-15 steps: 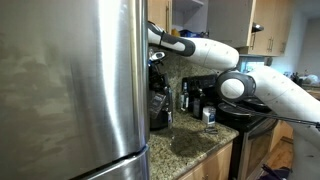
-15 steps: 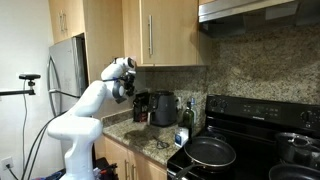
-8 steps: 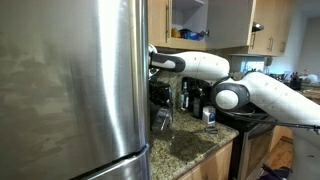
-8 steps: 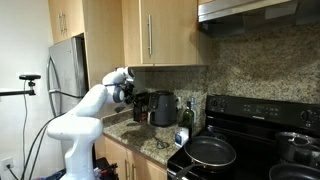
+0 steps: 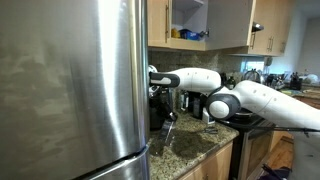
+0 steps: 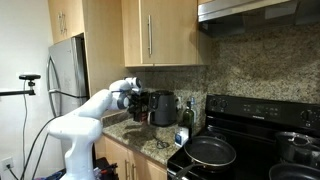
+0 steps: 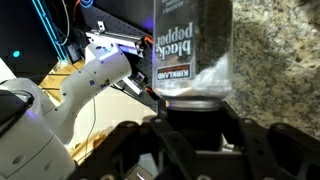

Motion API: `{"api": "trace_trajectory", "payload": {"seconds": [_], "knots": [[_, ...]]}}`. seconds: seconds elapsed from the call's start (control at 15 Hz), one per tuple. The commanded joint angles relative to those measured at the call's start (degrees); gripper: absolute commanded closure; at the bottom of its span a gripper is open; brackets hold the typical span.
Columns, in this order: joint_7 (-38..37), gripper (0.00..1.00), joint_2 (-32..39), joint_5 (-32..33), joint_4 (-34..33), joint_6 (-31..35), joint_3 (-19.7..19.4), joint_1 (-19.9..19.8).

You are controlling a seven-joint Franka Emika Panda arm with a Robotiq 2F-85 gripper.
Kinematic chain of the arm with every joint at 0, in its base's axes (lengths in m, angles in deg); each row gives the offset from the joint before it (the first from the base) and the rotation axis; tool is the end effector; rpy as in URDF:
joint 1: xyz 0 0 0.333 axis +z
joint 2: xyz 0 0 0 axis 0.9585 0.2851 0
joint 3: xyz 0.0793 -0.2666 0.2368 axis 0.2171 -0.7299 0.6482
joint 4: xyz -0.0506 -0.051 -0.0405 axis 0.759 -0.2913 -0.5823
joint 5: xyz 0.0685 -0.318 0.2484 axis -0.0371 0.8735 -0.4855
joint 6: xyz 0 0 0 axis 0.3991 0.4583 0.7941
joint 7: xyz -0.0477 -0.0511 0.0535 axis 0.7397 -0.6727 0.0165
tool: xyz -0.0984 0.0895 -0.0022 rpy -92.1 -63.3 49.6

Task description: Close the drawer of the air fryer, open the right upper cabinet door, remove the black bottle from the cabinet and put it on the countertop

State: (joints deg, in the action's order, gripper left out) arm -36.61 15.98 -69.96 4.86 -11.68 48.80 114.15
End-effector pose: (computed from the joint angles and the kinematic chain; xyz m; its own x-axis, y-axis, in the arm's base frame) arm 0.5581 0.4630 0.3600 0.3354 -0.8620 0.3800 -0.7805 -0.0284 0.6245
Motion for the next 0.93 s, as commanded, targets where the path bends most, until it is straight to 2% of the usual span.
{"api": "trace_trajectory", "payload": {"seconds": [0.0,0.2,0.4,0.67,0.87], "knots": [[-0.8,0.73,1.7,6.8,0.3,1.3,-4.2,2.4],[0.9,0.73,4.3,14.7,-0.4,0.2,-8.2,4.4],[-2.0,0.73,6.6,19.4,-0.6,-0.7,-11.5,5.9],[-3.3,0.73,7.9,21.6,-0.3,-3.6,-13.6,6.5],[-5.1,0.73,8.1,20.1,-0.4,-8.9,-13.2,5.9]]}}
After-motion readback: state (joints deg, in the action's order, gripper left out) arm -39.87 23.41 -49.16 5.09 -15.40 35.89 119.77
